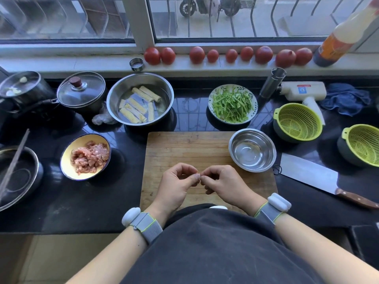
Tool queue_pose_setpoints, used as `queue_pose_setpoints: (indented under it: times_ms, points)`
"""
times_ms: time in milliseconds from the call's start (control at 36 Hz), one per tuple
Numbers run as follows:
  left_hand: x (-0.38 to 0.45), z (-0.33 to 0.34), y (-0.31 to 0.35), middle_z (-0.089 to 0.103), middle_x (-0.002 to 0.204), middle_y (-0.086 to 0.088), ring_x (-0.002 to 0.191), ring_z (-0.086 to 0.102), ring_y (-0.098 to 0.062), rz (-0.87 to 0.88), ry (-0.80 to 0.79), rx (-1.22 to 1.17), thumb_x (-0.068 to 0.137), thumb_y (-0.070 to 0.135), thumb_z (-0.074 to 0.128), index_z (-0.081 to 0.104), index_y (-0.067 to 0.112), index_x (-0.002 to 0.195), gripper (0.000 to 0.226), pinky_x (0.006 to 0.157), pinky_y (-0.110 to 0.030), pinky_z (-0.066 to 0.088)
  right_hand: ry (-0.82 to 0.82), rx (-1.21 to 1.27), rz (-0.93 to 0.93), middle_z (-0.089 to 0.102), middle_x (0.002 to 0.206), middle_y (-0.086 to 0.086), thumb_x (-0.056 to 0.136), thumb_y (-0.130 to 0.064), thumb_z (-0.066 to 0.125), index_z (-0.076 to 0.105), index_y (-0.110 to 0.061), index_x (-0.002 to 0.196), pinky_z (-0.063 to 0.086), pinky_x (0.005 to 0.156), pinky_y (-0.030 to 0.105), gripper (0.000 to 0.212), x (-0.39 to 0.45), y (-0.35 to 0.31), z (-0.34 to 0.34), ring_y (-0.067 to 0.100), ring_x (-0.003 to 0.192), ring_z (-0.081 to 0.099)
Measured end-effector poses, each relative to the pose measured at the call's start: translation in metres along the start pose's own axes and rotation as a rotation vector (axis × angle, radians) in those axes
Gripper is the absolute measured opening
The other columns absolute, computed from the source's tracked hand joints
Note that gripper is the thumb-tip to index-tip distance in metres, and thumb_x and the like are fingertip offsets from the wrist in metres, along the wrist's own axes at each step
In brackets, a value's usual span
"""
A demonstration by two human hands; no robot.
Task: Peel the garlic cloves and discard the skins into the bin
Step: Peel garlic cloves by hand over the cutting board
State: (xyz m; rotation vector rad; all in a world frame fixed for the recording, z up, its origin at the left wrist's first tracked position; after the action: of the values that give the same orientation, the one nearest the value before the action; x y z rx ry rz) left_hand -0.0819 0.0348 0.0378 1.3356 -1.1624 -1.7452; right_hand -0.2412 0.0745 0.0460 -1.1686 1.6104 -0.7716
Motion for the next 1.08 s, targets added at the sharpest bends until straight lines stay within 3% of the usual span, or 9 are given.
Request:
queue_pose_setpoints:
  times_ms: [139, 250, 472, 611, 750, 1083]
  points:
    - [0.0, -0.001, 0.001, 0.066, 0.073, -0.007, 0.068, 0.062, -0.018, -0.008, -0.005, -0.006, 0.082, -0.009, 0.073, 0.066, 0.0, 0.086, 0.012, 0.07, -0.028, 0.055, 0.038, -0.067, -0.013, 0.07, 0.069, -0.003, 0.091, -0.013, 0.068, 0.079, -0.011, 0.089, 0.061, 0.059, 0.031, 0.011, 0.0, -0.002, 0.001, 0.014, 0.061, 0.066]
    - [0.0, -0.001, 0.0, 0.066, 0.075, -0.01, 0.069, 0.061, -0.018, 0.004, -0.006, 0.019, 0.082, -0.009, 0.073, 0.066, -0.002, 0.086, 0.01, 0.07, -0.029, 0.054, 0.059, -0.202, -0.058, 0.071, 0.069, -0.002, 0.089, -0.02, 0.068, 0.076, -0.016, 0.083, 0.059, 0.065, 0.036, 0.011, 0.001, -0.003, 0.001, 0.015, 0.062, 0.067]
    - [0.001, 0.001, 0.0, 0.066, 0.073, -0.009, 0.067, 0.061, -0.016, 0.0, -0.028, 0.04, 0.084, -0.009, 0.071, 0.065, -0.012, 0.089, 0.009, 0.068, -0.027, 0.054, 0.109, -0.299, -0.106, 0.065, 0.067, -0.01, 0.082, -0.027, 0.068, 0.072, -0.021, 0.075, 0.051, 0.062, 0.026, 0.01, 0.002, -0.003, 0.002, 0.008, 0.066, 0.06]
    - [0.001, 0.002, -0.001, 0.067, 0.071, -0.011, 0.066, 0.062, -0.018, -0.029, -0.029, 0.037, 0.086, -0.008, 0.069, 0.065, -0.011, 0.092, 0.007, 0.07, -0.031, 0.055, 0.131, -0.252, -0.071, 0.061, 0.06, -0.012, 0.082, -0.02, 0.07, 0.07, -0.021, 0.07, 0.042, 0.059, 0.016, 0.012, 0.002, -0.002, 0.004, 0.004, 0.06, 0.056]
    - [0.003, 0.001, -0.004, 0.069, 0.072, -0.012, 0.064, 0.065, -0.016, -0.047, -0.026, 0.048, 0.088, -0.008, 0.068, 0.066, -0.011, 0.094, 0.008, 0.068, -0.027, 0.056, 0.072, -0.074, 0.037, 0.068, 0.067, 0.0, 0.085, -0.014, 0.068, 0.072, -0.014, 0.074, 0.062, 0.06, 0.038, 0.012, 0.001, -0.002, 0.003, 0.014, 0.059, 0.062]
    - [0.006, -0.002, -0.009, 0.074, 0.084, -0.012, 0.074, 0.068, -0.017, -0.066, -0.071, 0.075, 0.091, -0.001, 0.068, 0.074, 0.001, 0.095, 0.008, 0.076, -0.032, 0.059, 0.043, 0.022, 0.08, 0.063, 0.06, -0.008, 0.088, -0.01, 0.067, 0.071, -0.015, 0.075, 0.063, 0.061, 0.038, 0.015, 0.003, 0.0, 0.003, 0.008, 0.059, 0.059]
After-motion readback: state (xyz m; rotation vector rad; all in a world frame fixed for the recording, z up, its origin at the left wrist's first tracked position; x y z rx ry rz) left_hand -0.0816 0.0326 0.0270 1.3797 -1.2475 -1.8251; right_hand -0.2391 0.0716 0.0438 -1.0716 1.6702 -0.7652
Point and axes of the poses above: each hand's wrist, its own x-axis towards the middle knuckle, its own z-axis out of the palm, y = z × x, the point moved 1 cm from there along x, towards the middle knuckle
